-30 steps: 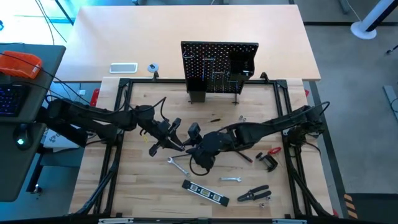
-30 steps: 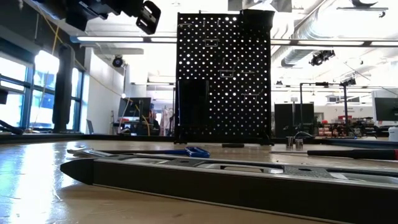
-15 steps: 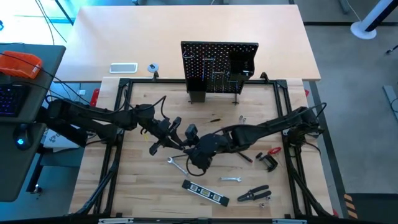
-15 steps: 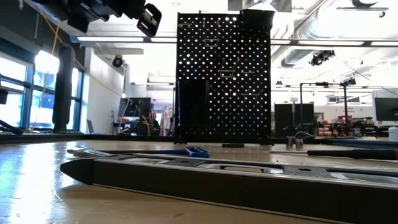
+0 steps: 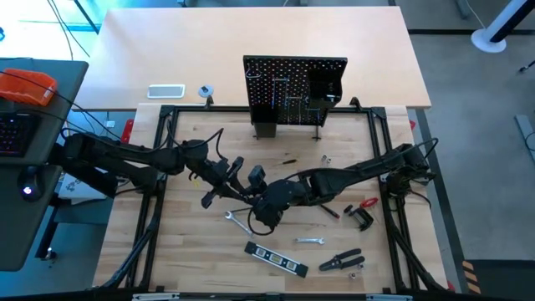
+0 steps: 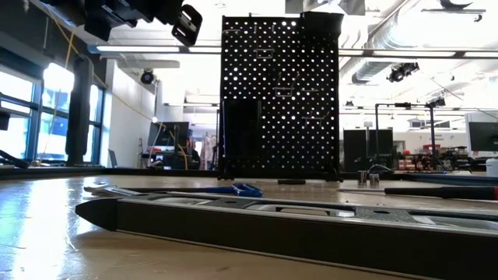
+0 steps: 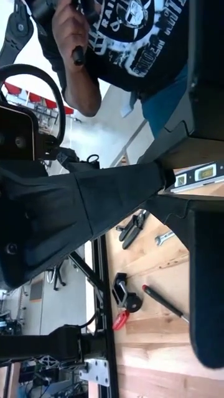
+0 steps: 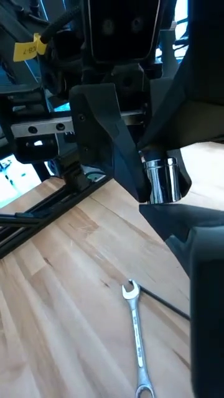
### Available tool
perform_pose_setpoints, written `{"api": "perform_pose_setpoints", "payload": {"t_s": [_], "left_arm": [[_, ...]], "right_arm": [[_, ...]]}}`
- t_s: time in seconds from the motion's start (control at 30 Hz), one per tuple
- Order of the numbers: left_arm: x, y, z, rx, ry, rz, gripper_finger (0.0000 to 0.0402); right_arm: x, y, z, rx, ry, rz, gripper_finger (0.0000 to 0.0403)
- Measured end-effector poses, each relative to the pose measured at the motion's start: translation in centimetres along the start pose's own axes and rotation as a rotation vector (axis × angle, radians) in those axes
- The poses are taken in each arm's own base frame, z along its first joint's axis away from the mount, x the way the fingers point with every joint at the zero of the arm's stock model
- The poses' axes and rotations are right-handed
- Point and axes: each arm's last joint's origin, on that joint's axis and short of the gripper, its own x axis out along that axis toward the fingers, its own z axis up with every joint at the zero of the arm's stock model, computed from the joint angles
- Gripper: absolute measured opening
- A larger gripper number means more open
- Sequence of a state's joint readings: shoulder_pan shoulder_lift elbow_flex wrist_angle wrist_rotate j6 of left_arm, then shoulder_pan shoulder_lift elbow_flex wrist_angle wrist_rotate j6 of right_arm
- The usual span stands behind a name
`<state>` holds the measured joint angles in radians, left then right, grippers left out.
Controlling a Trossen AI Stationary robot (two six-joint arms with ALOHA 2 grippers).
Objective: Hang tools onto peg board
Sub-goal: Put the bolts on the pegboard
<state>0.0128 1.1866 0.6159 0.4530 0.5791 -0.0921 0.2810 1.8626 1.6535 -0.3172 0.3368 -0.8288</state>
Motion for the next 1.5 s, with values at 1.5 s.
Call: {"api": "perform_pose_setpoints", "payload": {"t_s": [1.5], "left_arm": [[-0.2,0.5,-1.9,0.050,0.189,0.260,0.0183]], "right_arm": [[-16.8,-12.0,-5.1,0.255,0.424,-0.726,0.0071]]}}
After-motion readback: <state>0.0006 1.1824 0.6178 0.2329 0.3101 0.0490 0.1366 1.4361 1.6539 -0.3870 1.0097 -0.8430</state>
